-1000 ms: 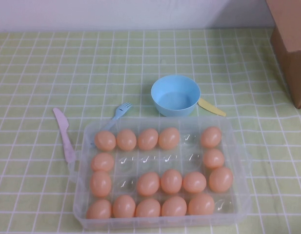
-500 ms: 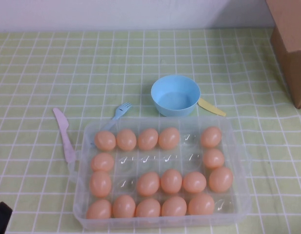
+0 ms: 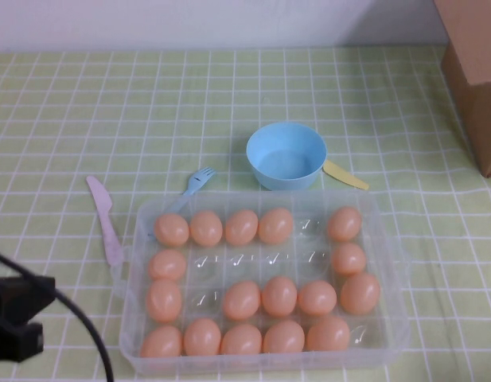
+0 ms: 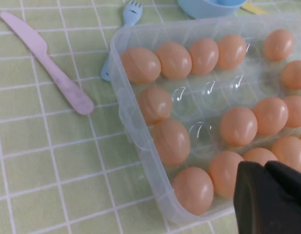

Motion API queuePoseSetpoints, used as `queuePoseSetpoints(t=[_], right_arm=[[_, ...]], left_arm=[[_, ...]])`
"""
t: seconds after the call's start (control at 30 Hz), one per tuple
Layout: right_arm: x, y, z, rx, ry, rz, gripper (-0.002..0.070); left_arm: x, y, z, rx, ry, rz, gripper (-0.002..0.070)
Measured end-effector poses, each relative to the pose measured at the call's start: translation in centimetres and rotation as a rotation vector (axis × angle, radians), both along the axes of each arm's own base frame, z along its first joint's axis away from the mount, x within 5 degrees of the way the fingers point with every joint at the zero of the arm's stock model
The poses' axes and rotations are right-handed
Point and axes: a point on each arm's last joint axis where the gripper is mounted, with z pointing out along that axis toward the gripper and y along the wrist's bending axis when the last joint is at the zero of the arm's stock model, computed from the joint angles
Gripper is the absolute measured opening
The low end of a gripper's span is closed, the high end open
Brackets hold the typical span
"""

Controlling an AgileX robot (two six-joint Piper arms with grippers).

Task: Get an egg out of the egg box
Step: Pick up the egg from the plastic box

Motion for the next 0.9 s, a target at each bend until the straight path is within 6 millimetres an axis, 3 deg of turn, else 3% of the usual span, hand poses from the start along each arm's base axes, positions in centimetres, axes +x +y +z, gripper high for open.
queuePoseSetpoints(t=[0.13, 0.27, 0.47, 0.6, 0.9], right_arm=[[0.0, 0.0, 0.0, 0.000, 0.000, 0.000, -0.0017], [0.0, 0.0, 0.0, 0.000, 0.000, 0.000, -0.0017], [0.0, 0.0, 0.0, 0.000, 0.000, 0.000, -0.0017], [0.0, 0.0, 0.0, 0.000, 0.000, 0.000, -0.0017], [0.0, 0.0, 0.0, 0.000, 0.000, 0.000, -0.0017]], left_arm=[[3.7, -0.7, 1.2, 0.092, 0.053, -0.081, -0.0004], [6.9, -3.0, 1.3, 0.210, 0.102, -0.209, -0.0004], [11.0, -8.7, -0.2, 0.329, 0.207, -0.384, -0.0004], [12.3, -12.1, -2.4, 0.396, 0.295, -0.492, -0.0004], [13.0, -16.0, -7.0, 0.511, 0.362, -0.605, 0.0007]])
